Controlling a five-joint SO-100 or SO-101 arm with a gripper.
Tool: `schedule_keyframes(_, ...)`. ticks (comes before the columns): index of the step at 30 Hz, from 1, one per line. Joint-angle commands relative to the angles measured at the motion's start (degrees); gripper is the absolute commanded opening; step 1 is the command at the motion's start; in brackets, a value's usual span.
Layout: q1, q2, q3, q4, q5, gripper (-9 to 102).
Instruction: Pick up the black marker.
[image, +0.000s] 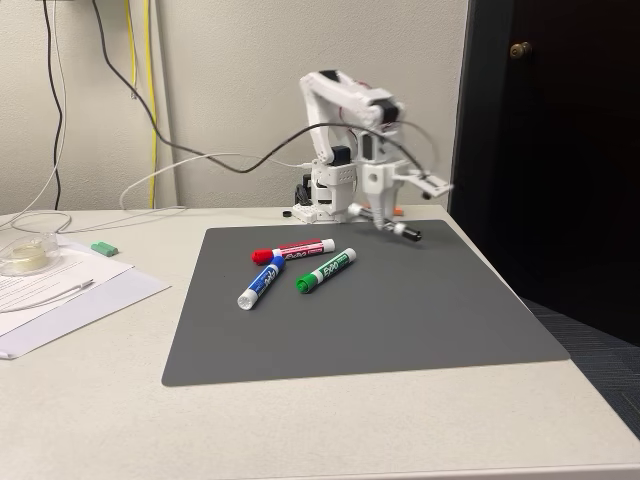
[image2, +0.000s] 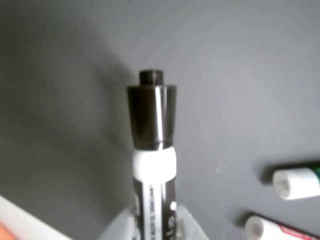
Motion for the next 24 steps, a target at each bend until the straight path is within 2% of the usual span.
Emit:
schedule_keyframes(1,-0.62,-0.09,-6.15,1.41,3.34,0)
schedule_keyframes(9,-0.70,3.08,-11.07,1.23,14.24,0)
schedule_keyframes(19,5.89,16.52,-11.60,-15.82,42.36,0)
schedule_keyframes(24,10.90,11.95,-23.12,-13.27,49.22,0)
